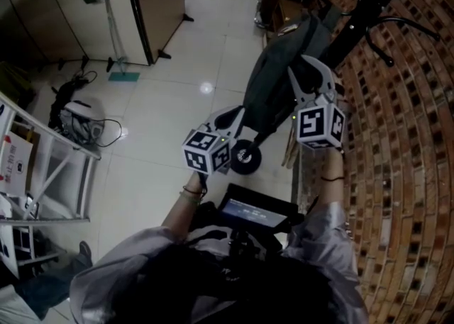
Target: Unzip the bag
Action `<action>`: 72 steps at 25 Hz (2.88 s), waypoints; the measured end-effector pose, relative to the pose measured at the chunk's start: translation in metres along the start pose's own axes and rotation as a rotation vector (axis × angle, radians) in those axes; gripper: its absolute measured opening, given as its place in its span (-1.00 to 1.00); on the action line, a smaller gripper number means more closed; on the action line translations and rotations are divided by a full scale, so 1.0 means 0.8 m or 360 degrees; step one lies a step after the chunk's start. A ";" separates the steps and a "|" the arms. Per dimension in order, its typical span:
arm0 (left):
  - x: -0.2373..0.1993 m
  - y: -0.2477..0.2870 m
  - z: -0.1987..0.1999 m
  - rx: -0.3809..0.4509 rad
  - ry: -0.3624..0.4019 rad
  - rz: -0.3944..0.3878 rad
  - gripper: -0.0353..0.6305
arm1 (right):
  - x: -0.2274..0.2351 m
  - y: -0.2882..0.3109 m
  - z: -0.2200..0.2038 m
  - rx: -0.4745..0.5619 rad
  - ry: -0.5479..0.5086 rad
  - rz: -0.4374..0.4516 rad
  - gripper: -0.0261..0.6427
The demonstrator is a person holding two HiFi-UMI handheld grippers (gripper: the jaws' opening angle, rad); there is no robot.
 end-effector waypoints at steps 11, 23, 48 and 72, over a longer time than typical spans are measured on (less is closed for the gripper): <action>0.004 0.010 -0.003 0.0010 0.0006 0.0032 -0.86 | 0.010 -0.001 0.000 0.0131 0.0037 -0.0014 -0.75; 0.040 0.038 0.034 0.0239 -0.0236 -0.0195 -0.86 | 0.034 0.010 -0.008 0.0141 0.0148 0.0038 -0.88; 0.062 0.137 0.114 0.0257 -0.0390 -0.0235 -0.48 | 0.104 0.041 0.003 0.0202 0.0214 0.0138 -0.83; 0.062 0.158 0.127 0.0356 -0.0422 -0.0109 -0.49 | 0.112 0.048 -0.011 0.0324 0.0405 0.0122 -0.84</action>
Point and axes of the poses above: the fingertips, and each gripper's own axes: y forward along the fingers, x to its right, z out of its top, the point moved 7 cm from there along -y, backward along the fingers, and after that the axes turned 14 degrees about -z, right-handed, at the moved point
